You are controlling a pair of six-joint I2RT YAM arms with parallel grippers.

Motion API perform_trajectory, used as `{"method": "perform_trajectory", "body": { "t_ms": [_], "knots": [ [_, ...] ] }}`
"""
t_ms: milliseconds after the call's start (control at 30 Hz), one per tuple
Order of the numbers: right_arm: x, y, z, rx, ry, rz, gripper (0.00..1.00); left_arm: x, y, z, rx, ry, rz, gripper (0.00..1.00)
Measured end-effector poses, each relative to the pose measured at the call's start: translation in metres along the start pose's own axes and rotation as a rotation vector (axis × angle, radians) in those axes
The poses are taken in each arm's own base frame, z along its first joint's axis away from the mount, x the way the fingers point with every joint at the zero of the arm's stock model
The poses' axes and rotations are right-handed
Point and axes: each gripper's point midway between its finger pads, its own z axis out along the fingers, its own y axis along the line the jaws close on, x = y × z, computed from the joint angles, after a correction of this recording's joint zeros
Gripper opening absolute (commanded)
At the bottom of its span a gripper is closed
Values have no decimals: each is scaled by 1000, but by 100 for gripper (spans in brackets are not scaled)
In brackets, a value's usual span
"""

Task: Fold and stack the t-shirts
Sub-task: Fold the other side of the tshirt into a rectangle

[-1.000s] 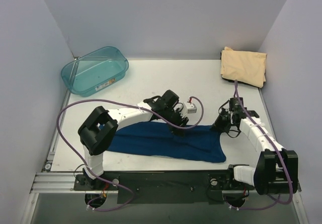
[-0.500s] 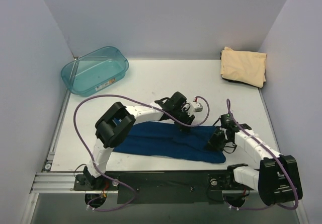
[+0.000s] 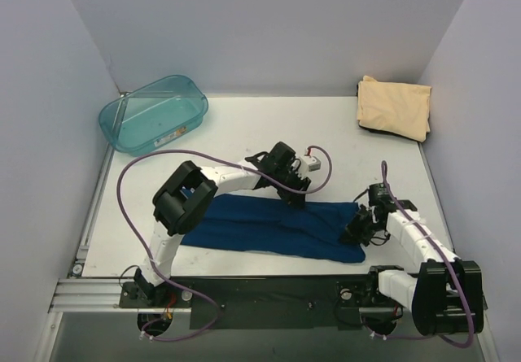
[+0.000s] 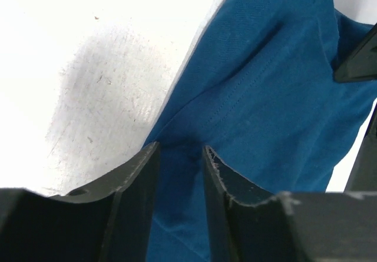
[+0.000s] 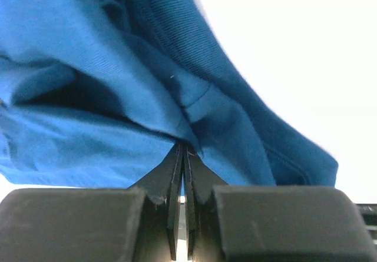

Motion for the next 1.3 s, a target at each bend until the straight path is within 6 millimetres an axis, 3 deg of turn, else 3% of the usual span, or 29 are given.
{"method": "perform_trajectory", "body": {
  "t_ms": [100, 233, 300, 367, 467, 600, 733, 800, 1100, 1200, 1300],
  "knots": [
    [-10, 9, -16, 14, -25, -45, 0, -4, 1, -5, 0, 6, -10, 48],
    [-41, 65, -56, -88, -151, -187, 0, -14, -3, -16, 2, -5, -10, 48],
    [-46, 89, -65, -138, -181, -244, 0, -19, -7, -22, 5, -16, -5, 45],
    [-48, 103, -61, -158, -174, -267, 0, -25, -11, -27, 9, -32, 2, 42],
    [-51, 100, -36, -104, -122, -252, 0, -24, -14, -33, 10, -42, 4, 37],
    [-56, 84, -6, -6, -66, -222, 0, 0, -11, -28, 4, -12, -22, 36],
    [-75, 68, 10, 40, -77, -153, 0, 31, -7, -22, -14, 41, -67, 36],
    [-81, 60, 13, 52, -84, -120, 0, 33, -6, -20, -14, 34, -74, 36],
    [-93, 62, 10, 56, -96, -125, 0, 21, -2, -25, -46, 34, -59, 38],
    [-103, 74, -5, 51, -136, -163, 0, 1, -4, -33, -47, 7, -24, 38],
    [-112, 89, -34, 35, -229, -218, 0, -11, -15, -48, -44, -17, 8, 35]
  ]
}}
